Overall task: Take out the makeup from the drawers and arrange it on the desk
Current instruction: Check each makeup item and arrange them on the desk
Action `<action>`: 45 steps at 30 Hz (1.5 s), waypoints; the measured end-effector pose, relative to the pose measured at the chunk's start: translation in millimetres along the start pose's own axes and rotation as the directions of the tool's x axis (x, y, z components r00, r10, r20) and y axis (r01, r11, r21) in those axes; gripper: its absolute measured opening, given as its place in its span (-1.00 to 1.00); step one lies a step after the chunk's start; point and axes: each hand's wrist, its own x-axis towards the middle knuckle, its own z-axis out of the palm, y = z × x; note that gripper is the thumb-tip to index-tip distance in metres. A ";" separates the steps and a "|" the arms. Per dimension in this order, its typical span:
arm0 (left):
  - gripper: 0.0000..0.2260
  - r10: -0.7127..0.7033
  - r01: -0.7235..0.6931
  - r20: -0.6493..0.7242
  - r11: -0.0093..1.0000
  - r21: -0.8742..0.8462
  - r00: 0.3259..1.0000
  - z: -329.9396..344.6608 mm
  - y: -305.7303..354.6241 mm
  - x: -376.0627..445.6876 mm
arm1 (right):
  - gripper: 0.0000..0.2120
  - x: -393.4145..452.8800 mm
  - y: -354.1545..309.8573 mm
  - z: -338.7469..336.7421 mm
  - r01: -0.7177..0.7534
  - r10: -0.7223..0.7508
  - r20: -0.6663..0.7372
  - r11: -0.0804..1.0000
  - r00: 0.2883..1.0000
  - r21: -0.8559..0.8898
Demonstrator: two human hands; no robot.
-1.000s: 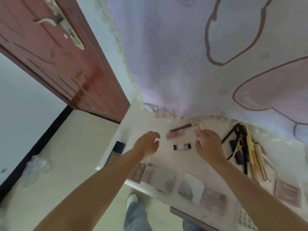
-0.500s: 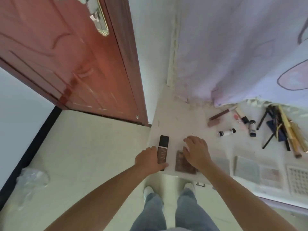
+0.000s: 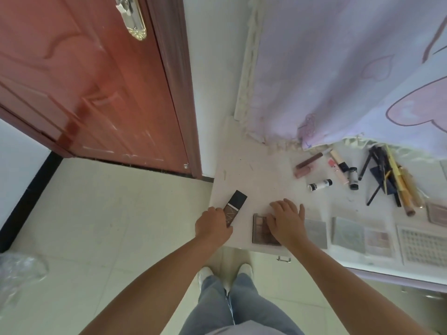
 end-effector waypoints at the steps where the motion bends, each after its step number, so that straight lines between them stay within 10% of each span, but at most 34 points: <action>1: -0.63 0.039 -0.039 0.004 0.999 0.013 0.999 -2.0 -1.9 -0.6 | -0.64 1.9 -3.4 -3.8 -0.006 0.007 -0.028 0.999 1.000 0.031; 9: -0.68 0.388 -0.374 -0.137 0.920 0.116 0.911 -49.3 3.3 -6.4 | -0.77 11.9 -32.8 -67.1 -0.114 -0.063 0.199 0.637 0.978 0.763; 31: -0.65 0.561 -0.451 -0.243 0.804 0.388 0.791 -110.6 32.3 -18.8 | -0.87 -6.5 -30.1 -138.8 0.028 -0.118 0.048 0.569 0.992 0.822; 37: -0.69 0.336 -0.238 -0.168 0.872 0.428 0.927 -128.8 -24.6 -19.1 | -0.82 -1.7 56.5 -180.7 -0.054 0.293 -0.073 0.404 0.953 0.913; 45: -0.68 0.431 -0.350 -0.277 0.888 0.297 0.859 -111.7 13.8 -21.8 | -0.79 0.2 -27.0 -150.8 0.094 0.009 -0.126 0.612 0.992 0.786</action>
